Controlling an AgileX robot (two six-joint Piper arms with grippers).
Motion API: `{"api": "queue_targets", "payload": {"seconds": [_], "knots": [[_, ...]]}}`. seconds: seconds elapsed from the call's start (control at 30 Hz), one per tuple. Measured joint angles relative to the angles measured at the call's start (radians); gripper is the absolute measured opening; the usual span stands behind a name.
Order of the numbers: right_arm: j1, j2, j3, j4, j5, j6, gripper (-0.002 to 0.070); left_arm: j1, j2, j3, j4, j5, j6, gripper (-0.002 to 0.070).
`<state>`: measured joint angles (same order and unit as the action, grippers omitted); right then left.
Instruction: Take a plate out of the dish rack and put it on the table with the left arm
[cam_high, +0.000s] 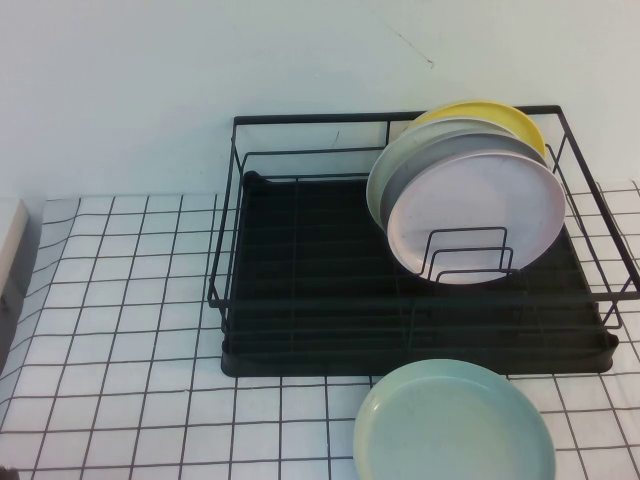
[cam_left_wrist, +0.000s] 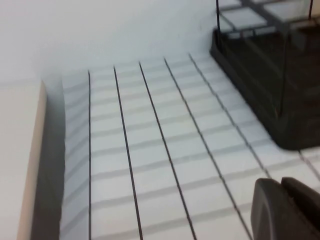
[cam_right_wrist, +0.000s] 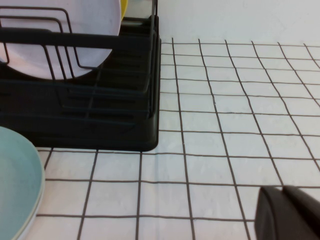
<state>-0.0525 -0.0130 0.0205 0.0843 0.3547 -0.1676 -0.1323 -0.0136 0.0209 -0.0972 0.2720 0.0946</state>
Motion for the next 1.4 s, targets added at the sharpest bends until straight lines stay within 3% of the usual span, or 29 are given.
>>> {"api": "queue_targets", "payload": {"seconds": [0.33, 0.57, 0.83, 1.03, 1.27, 1.4], "knots": [[0.000, 0.000, 0.000, 0.000, 0.000, 0.000, -0.0003, 0.000, 0.000, 0.002, -0.007, -0.460, 0.000, -0.0003], [0.000, 0.000, 0.000, 0.000, 0.000, 0.000, -0.0003, 0.000, 0.000, 0.002, -0.011, -0.617, 0.000, -0.0003], [0.000, 0.000, 0.000, 0.000, 0.000, 0.000, -0.0003, 0.000, 0.000, 0.002, -0.081, -0.612, -0.028, -0.0003], [0.000, 0.000, 0.000, 0.000, 0.000, 0.000, -0.0003, 0.000, 0.015, -0.071, -0.183, -0.391, -0.030, -0.0003], [0.000, 0.000, 0.000, 0.000, 0.000, 0.000, -0.0003, 0.000, 0.222, -0.289, -0.161, -0.174, -0.026, -0.0003], [0.000, 0.000, 0.000, 0.000, 0.000, 0.000, -0.0003, 0.000, 0.364, -0.338, -0.157, -0.170, -0.001, -0.0003]]}}
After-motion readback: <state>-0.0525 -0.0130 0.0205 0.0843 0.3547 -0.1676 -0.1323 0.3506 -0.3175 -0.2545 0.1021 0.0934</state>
